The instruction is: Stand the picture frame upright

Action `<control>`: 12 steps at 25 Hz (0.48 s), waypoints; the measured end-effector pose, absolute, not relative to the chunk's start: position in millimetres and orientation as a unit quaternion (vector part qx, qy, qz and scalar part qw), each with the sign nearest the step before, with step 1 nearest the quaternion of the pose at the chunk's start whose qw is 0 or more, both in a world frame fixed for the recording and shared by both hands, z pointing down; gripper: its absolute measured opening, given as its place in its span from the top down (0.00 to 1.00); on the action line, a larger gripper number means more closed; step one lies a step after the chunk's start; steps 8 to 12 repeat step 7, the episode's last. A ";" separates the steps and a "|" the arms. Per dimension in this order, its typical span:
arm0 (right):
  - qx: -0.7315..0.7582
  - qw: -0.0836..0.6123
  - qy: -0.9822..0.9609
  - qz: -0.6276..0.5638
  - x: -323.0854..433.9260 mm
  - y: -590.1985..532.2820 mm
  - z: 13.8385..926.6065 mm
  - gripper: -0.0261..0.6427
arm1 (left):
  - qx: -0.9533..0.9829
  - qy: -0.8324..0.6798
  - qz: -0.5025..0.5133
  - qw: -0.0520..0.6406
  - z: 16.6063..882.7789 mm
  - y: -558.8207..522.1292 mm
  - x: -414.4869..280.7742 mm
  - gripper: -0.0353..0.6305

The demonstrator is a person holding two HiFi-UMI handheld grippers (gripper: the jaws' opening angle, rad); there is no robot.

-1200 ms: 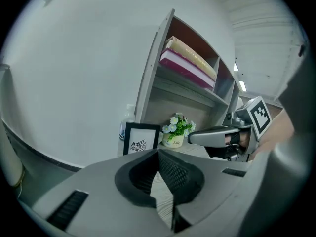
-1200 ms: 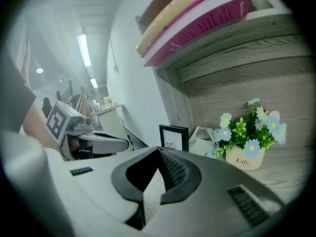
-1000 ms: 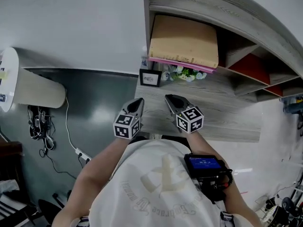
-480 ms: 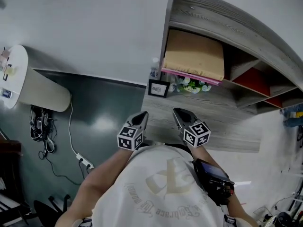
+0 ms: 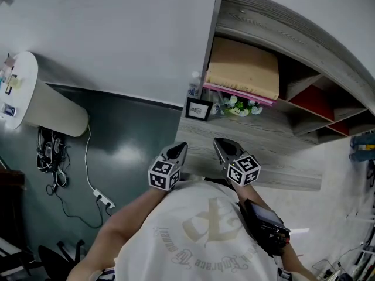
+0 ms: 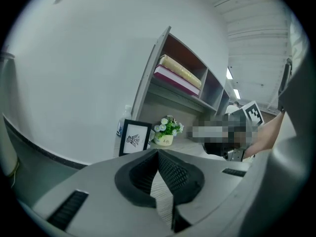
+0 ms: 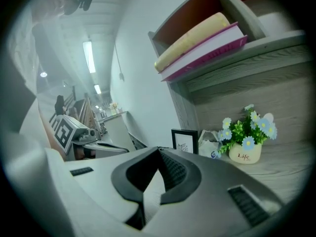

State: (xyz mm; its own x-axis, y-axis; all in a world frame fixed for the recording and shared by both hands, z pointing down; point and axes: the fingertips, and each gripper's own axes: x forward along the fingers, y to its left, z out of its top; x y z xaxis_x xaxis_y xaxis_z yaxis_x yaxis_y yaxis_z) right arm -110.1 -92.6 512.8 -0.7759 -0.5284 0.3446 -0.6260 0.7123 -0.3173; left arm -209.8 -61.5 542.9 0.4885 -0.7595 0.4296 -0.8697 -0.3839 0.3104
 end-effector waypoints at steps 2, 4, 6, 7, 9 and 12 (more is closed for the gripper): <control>0.316 0.113 -0.918 0.213 -108.8 -90.4 513.0 0.96 | 0.825 -0.493 0.110 0.253 543.3 -60.0 -209.4 0.93; 0.317 0.111 -0.917 0.215 -107.7 -89.5 513.6 0.96 | 0.826 -0.490 0.112 0.253 543.9 -59.4 -208.9 0.93; 0.319 0.111 -0.916 0.216 -106.4 -89.3 514.6 0.96 | 0.827 -0.490 0.112 0.253 543.8 -60.2 -209.3 0.93; 0.321 0.111 -0.915 0.216 -105.8 -89.2 515.1 0.96 | 0.827 -0.489 0.112 0.253 543.6 -60.7 -209.6 0.93; 0.321 0.111 -0.915 0.216 -105.8 -89.2 515.1 0.96 | 0.827 -0.489 0.112 0.253 543.6 -60.7 -209.6 0.93; 0.321 0.111 -0.915 0.216 -105.8 -89.2 515.1 0.96 | 0.827 -0.489 0.112 0.253 543.6 -60.7 -209.6 0.93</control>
